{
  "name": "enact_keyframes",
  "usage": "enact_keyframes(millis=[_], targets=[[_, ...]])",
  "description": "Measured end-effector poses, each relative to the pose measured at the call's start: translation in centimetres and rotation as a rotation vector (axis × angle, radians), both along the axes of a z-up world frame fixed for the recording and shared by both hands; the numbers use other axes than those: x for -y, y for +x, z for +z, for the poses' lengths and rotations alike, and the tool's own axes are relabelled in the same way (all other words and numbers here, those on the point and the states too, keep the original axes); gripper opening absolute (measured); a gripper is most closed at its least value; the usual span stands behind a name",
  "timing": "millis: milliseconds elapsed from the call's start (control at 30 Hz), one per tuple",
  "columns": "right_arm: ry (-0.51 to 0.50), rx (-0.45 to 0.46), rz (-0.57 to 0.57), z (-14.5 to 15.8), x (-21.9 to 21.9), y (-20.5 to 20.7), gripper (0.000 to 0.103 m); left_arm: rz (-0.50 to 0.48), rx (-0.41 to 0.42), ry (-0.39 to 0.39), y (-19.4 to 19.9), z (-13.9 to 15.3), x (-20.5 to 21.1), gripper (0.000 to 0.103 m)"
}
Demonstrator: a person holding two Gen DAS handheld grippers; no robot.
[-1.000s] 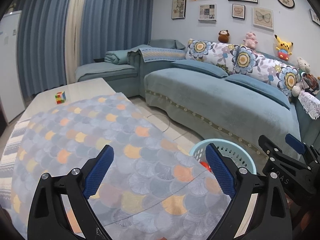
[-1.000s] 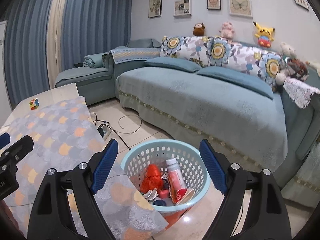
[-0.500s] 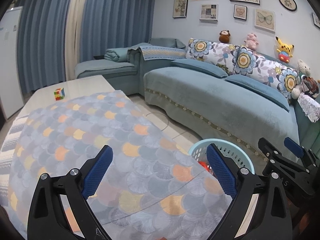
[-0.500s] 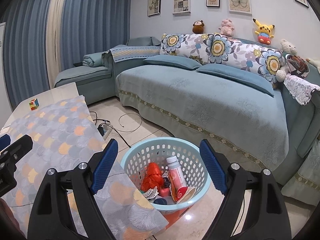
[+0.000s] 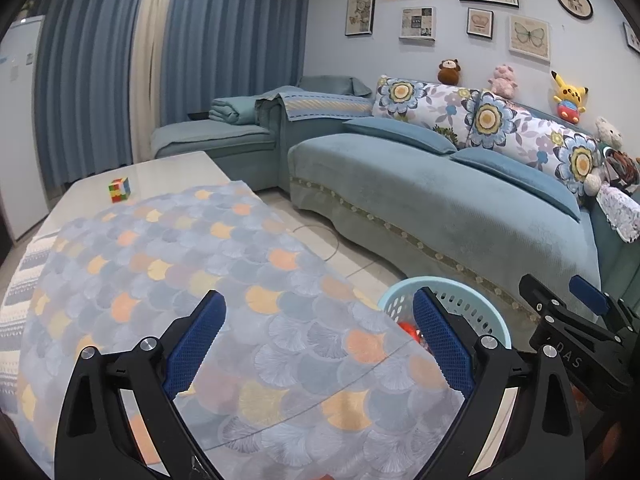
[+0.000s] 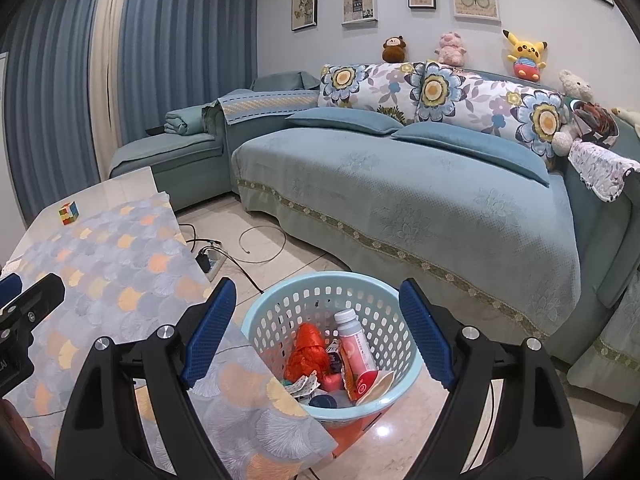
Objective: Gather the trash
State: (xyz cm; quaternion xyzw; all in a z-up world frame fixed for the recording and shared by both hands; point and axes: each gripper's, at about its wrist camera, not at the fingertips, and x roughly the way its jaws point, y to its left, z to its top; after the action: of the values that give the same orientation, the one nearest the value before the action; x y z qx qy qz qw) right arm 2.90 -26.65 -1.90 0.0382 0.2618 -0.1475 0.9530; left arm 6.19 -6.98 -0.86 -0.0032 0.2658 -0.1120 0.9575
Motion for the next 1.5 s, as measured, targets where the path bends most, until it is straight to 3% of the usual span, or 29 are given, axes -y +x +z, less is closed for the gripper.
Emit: enact_keyframes(millis=[1500], targets=[[0.015,0.002,-0.001,-0.10,0.00,-0.03,0.079,-0.012,0.005,0.013,-0.20,0.40,0.65,0.092]])
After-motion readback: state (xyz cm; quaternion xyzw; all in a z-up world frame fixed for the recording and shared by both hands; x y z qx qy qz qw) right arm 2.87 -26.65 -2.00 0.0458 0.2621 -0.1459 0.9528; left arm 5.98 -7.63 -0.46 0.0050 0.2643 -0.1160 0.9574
